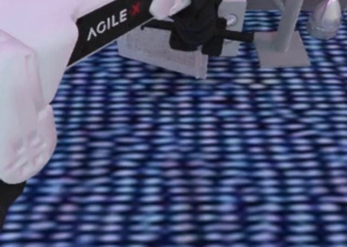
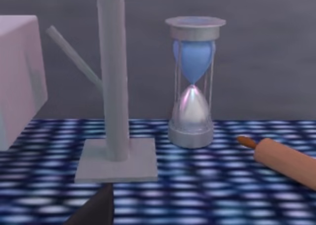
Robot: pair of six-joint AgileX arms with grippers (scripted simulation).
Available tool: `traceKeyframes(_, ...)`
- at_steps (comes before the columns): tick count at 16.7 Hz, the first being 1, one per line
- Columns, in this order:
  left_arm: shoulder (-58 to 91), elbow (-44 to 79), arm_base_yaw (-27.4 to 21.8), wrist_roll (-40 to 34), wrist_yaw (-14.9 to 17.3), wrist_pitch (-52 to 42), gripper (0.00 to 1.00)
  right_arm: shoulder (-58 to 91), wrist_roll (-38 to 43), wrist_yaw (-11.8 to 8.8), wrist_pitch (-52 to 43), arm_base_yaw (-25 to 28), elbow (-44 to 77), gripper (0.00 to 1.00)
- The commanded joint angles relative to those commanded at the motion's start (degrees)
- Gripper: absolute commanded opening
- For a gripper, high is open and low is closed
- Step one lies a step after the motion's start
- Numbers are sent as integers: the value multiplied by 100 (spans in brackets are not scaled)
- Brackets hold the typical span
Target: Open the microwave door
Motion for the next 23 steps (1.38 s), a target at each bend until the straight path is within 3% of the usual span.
traceKeyframes(23, -53, -115, -24, 45, 47, 66, 0, 0, 0, 0, 0, 0, 0, 100)
